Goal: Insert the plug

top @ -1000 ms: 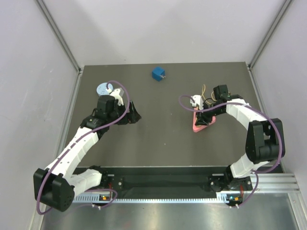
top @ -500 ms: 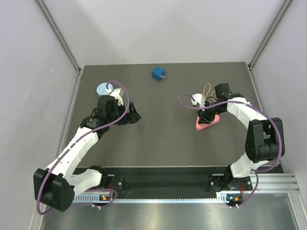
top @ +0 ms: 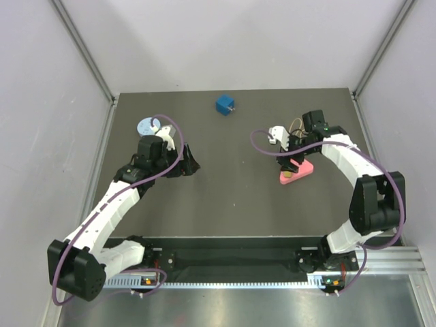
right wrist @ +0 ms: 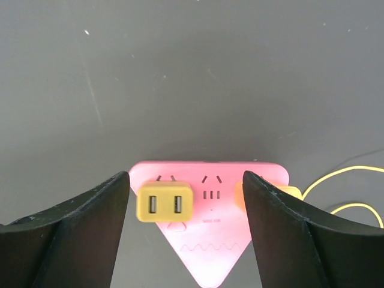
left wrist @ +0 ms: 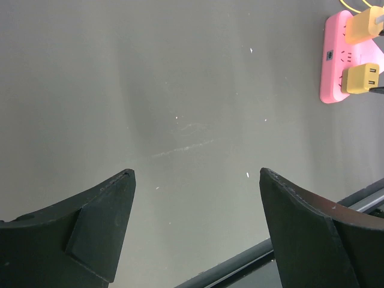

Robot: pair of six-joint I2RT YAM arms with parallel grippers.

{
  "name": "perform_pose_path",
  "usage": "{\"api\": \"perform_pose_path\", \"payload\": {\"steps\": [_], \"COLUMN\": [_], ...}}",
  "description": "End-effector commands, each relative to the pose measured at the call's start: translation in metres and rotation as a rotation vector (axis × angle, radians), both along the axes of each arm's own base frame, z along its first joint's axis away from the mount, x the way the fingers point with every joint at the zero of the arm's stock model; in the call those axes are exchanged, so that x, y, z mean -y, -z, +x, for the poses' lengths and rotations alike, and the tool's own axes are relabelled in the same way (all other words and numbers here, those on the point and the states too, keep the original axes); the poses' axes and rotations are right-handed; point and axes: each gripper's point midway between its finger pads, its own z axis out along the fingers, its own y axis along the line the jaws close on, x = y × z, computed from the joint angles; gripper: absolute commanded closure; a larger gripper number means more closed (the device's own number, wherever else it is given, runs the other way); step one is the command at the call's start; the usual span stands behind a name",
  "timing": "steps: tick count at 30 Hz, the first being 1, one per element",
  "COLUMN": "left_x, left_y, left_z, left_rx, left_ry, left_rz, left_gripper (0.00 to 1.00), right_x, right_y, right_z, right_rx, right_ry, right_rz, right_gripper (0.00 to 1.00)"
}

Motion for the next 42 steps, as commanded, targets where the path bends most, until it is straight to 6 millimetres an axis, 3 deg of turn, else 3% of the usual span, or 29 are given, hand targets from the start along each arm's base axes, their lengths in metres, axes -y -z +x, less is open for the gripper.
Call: {"api": "perform_pose_path", "payload": {"steps": [1, 3, 4, 8, 9, 10, 11, 12, 15, 22, 27, 31, 34, 42], "left_x": [-0.003, -0.005, -0.006, -0.007, -0.007, -0.007, -0.007, -0.007, -0.008, -0.025, -0.037, -0.049, -0.059, -0.107], "left_y": [-0.015, -0.014, -0.014, -0.019, -0.023, -0.025, -0.025, -0.027, -0.028, -0.016, -0.004, -0.007, -0.012, -0.005], "left_z": [0.005, 0.004, 0.005, 0.007, 0.007, 0.007, 0.007, 0.006, 0.004, 0.009, 0.012, 0.014, 0.014, 0.005], "left_rx": [0.063, 0.060, 0.062, 0.058, 0.062, 0.065, 0.054, 0.053, 0.041, -0.046, -0.128, -0.128, -0.125, -0.189], "left_ry": [-0.011, -0.020, -0.028, -0.052, -0.063, -0.063, -0.074, -0.078, -0.110, -0.292, -0.400, -0.468, -0.537, -0.850], "left_rz": [-0.008, -0.002, 0.001, -0.008, -0.020, -0.021, -0.032, -0.040, -0.056, -0.056, -0.022, 0.004, 0.005, 0.063], "left_gripper": [0.11, 0.11, 0.12, 0.12, 0.13, 0.13, 0.13, 0.13, 0.13, 0.14, 0.14, 0.15, 0.16, 0.19], "right_x": [-0.020, -0.032, -0.037, -0.065, -0.074, -0.071, -0.079, -0.075, -0.056, -0.053, -0.043, -0.014, -0.003, 0.014], "right_y": [-0.049, -0.062, -0.077, -0.103, -0.116, -0.112, -0.122, -0.123, -0.109, -0.050, -0.032, -0.019, -0.013, 0.021], "right_z": [0.006, 0.003, 0.008, -0.003, -0.006, -0.009, -0.008, -0.006, -0.005, -0.022, -0.025, -0.021, -0.024, -0.024], "right_rx": [0.115, 0.115, 0.169, 0.226, 0.241, 0.201, 0.222, 0.174, 0.020, -0.318, -0.377, -0.436, -0.463, -0.537], "right_ry": [-0.014, 0.022, 0.036, 0.101, 0.177, 0.242, 0.268, 0.391, 0.701, 0.929, 0.957, 1.023, 1.027, 1.126], "right_rz": [0.062, 0.104, 0.135, 0.277, 0.353, 0.366, 0.410, 0.443, 0.441, 0.341, 0.358, 0.389, 0.407, 0.365], "right_gripper": [0.25, 0.26, 0.27, 0.35, 0.49, 0.57, 0.66, 0.82, 1.00, 1.00, 1.00, 1.00, 1.00, 1.00]}}
